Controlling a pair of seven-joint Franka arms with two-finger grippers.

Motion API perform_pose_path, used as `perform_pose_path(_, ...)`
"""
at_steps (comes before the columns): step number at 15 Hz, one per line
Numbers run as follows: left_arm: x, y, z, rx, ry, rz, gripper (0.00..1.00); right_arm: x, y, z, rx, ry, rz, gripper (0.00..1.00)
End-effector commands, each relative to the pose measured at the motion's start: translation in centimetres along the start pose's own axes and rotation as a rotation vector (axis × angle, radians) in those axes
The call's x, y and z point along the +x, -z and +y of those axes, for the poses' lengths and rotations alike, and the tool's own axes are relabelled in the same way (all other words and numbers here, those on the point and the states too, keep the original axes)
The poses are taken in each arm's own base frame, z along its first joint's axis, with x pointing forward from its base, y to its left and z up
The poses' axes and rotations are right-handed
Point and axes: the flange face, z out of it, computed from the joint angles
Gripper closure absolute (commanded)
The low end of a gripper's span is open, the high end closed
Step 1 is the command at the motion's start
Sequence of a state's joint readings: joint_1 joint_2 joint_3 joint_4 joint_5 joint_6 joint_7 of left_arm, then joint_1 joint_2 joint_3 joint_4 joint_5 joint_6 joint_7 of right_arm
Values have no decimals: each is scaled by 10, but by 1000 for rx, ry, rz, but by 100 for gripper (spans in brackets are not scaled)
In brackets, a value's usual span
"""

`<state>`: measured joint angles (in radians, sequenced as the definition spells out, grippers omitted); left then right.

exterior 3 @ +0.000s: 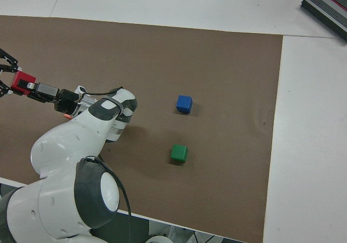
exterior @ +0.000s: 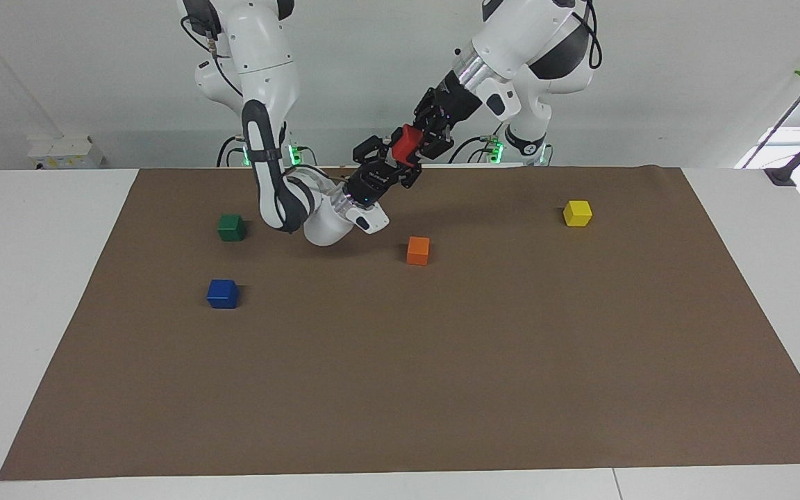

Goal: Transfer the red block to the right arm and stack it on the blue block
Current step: 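Close the right gripper on the red cube held by the left gripper, then open the left gripper and pull it back from the red cube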

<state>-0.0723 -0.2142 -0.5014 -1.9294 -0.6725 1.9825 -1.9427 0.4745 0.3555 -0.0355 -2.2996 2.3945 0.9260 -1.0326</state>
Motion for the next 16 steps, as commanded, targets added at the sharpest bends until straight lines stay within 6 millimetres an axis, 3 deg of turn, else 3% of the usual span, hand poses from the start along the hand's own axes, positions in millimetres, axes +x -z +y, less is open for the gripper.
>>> perform_pose_path(1,2,2,-7,-12,16,-8,90,-1,-6,6,-37,34,2,100)
perform_pose_path(3,6,5,-3,-17,30,-9,83,-1,-8,4,-35,38,1,100)
perform_pose_path(5,6,8,-2,-21,49,-8,0,0,-8,3,-35,39,2,100)
perform_pose_path(8,6,18,-10,-4,33,15,0,1,-9,1,-33,43,-1,100)
perform_pose_path(12,45,86,-16,-31,9,58,0,6,-11,-1,-29,50,-5,100)
perform_pose_path(16,86,106,2,-36,-276,182,0,12,-21,-14,-62,26,2,100)
